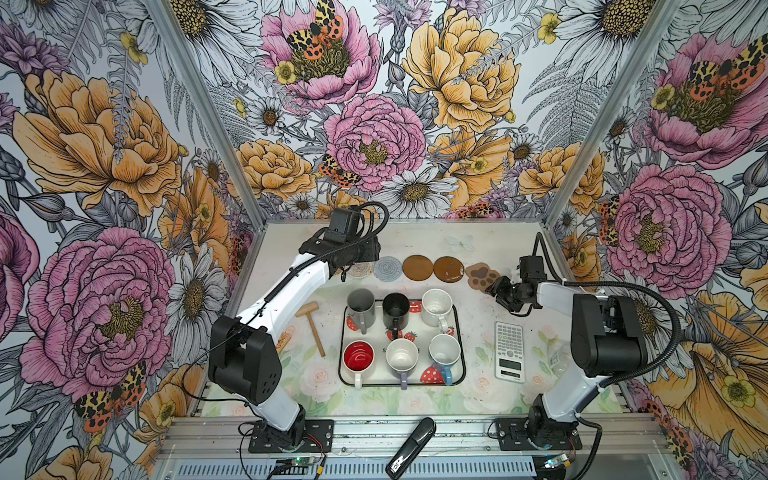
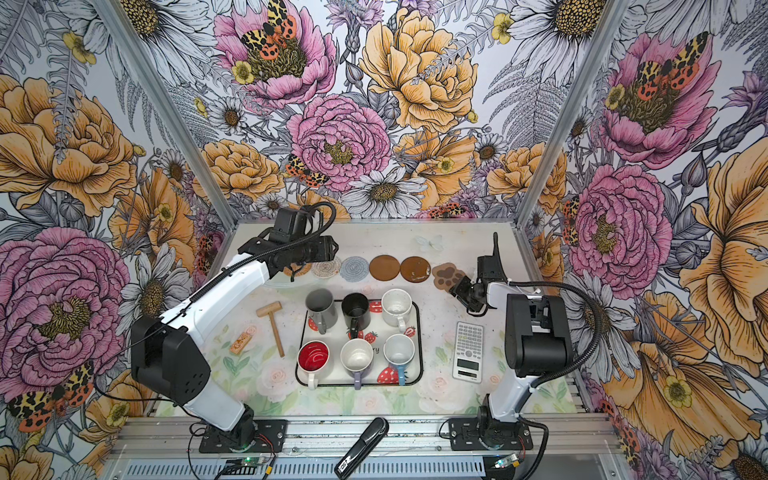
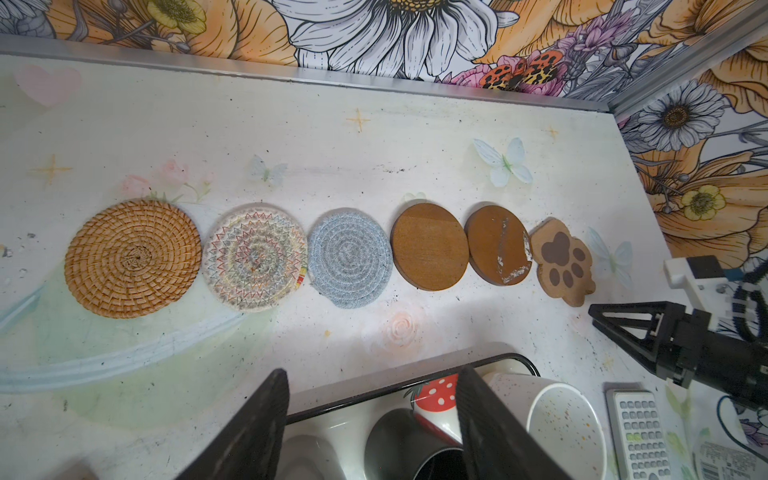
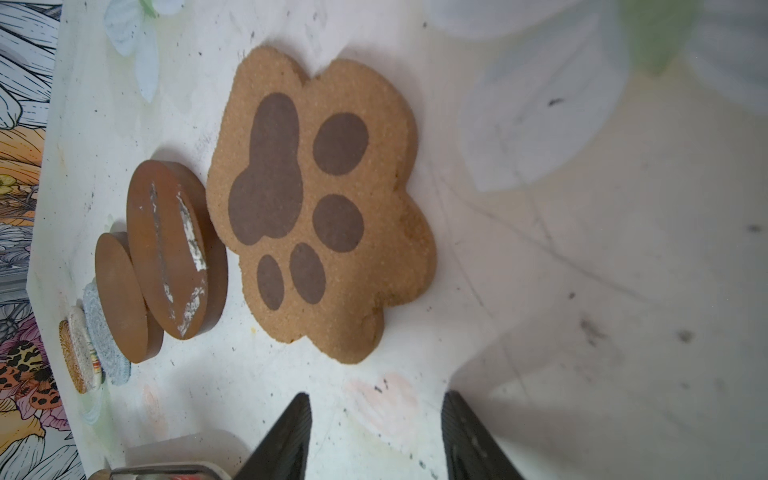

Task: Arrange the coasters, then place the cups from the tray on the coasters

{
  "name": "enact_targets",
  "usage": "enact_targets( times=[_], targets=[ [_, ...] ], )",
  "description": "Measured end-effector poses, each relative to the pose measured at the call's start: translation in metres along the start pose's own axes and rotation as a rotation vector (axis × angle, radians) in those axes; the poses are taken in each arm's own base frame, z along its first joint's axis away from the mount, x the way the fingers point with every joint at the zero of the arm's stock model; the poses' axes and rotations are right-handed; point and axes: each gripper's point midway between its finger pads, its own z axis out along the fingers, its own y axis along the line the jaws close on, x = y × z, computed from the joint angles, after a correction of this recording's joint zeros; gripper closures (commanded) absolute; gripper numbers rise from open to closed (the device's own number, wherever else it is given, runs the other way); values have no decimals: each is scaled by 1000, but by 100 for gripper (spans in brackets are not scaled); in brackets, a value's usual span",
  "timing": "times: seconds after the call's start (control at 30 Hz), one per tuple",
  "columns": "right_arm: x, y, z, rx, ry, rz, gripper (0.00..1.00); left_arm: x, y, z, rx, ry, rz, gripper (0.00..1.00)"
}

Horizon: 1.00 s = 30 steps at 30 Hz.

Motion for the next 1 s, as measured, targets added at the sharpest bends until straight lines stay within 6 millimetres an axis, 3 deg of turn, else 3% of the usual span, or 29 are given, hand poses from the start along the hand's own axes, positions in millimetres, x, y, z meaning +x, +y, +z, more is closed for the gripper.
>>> enact_targets(
  times=[0.37,1.0],
  targets=[
    [-26,3,9,-13,-21,13,46,-8,-3,-4,5,-20,-1,34],
    [-30,10,13,-40,-17,7,47,-7,-2,3,1,-9,-2,34]
  ],
)
